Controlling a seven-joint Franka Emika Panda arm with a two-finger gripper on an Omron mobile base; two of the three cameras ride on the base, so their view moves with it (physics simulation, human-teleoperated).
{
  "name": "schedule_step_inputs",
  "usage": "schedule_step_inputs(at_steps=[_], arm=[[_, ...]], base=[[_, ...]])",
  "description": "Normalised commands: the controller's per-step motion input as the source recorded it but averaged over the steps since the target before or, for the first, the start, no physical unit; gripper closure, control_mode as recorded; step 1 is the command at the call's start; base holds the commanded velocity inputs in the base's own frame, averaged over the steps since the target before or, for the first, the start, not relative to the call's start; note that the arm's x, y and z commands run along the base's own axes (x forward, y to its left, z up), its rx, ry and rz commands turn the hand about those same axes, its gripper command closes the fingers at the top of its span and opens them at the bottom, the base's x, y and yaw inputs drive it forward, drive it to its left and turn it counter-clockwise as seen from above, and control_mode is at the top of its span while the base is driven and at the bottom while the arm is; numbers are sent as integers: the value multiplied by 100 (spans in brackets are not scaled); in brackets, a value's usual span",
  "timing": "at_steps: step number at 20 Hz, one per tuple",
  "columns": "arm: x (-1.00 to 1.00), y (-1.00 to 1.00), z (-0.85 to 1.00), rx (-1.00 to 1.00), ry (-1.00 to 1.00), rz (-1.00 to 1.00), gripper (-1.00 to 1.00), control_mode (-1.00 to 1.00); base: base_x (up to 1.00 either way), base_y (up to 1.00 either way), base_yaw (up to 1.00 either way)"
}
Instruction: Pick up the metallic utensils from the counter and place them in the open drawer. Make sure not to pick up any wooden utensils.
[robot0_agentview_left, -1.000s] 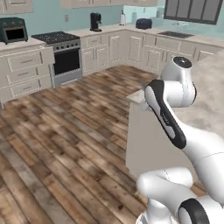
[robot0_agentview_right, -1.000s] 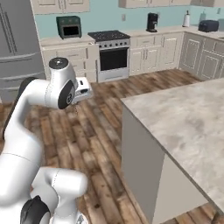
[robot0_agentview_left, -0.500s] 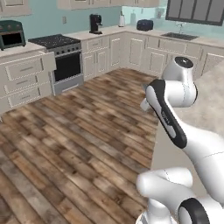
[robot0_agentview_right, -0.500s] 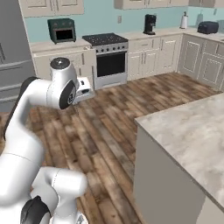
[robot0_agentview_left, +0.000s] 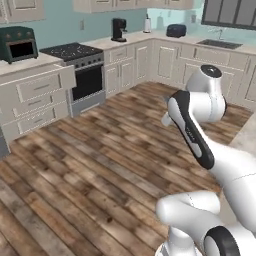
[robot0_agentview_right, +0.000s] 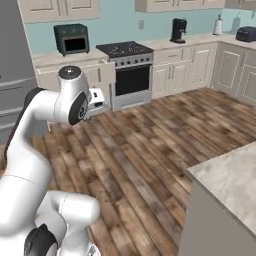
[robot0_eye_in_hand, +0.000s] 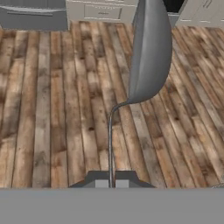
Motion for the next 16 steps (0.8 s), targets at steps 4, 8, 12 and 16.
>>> schedule_step_inputs(at_steps=[4, 8, 12, 16], arm=[[0, 0, 0, 0, 0, 0, 100, 100], [0, 0, 0, 0, 0, 0, 100, 100], [0, 0, 0, 0, 0, 0, 100, 100], [0, 0, 0, 0, 0, 0, 100, 100]], base=[[100, 39, 14], [100, 0, 31], [100, 0, 30], [100, 1, 26]])
